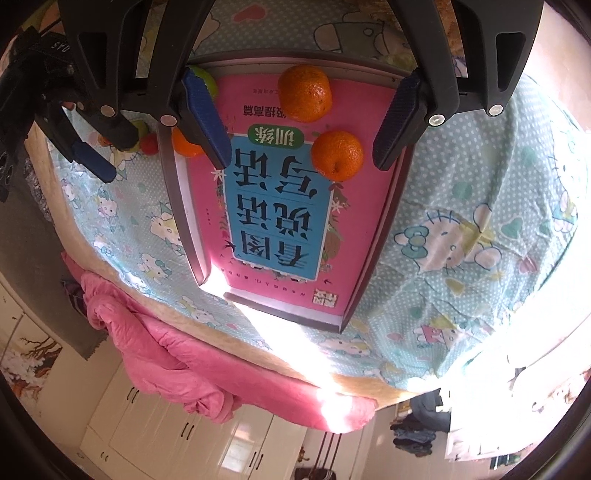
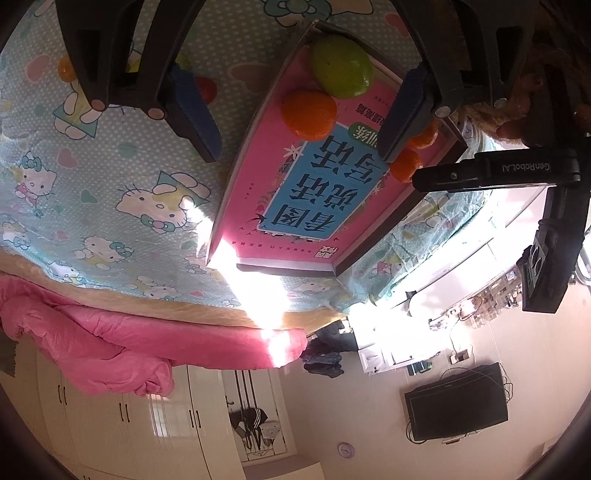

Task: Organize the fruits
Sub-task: 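Withdraw both grippers from the book toward the remaining fruit cluster, then move the left gripper to a green apple while the right gripper approaches a red tomato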

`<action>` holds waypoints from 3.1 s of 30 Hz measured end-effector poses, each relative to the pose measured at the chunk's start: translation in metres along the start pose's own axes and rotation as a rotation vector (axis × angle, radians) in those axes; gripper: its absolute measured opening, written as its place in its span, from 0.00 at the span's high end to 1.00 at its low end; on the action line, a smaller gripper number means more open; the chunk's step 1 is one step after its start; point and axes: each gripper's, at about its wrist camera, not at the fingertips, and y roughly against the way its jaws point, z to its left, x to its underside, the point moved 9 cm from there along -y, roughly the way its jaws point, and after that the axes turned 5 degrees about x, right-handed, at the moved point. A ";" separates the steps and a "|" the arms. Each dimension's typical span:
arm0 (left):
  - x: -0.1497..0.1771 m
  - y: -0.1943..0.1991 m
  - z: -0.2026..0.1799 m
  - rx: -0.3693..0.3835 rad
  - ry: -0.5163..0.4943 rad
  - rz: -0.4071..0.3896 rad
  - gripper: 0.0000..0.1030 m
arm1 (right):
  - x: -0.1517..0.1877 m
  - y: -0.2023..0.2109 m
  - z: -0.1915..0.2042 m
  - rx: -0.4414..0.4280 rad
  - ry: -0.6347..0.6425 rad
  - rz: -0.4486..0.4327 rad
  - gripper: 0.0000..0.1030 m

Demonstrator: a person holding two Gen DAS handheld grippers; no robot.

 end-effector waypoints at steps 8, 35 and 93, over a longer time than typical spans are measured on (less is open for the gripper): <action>-0.003 0.012 -0.009 -0.023 -0.044 -0.047 0.22 | -0.010 0.012 -0.012 0.026 -0.022 -0.037 0.13; 0.009 0.029 -0.089 0.077 -0.122 -0.039 0.22 | -0.018 0.058 -0.058 0.092 -0.138 -0.077 0.07; 0.056 -0.037 -0.198 0.198 -0.312 0.175 0.22 | 0.080 0.070 -0.183 0.337 -0.324 0.234 0.03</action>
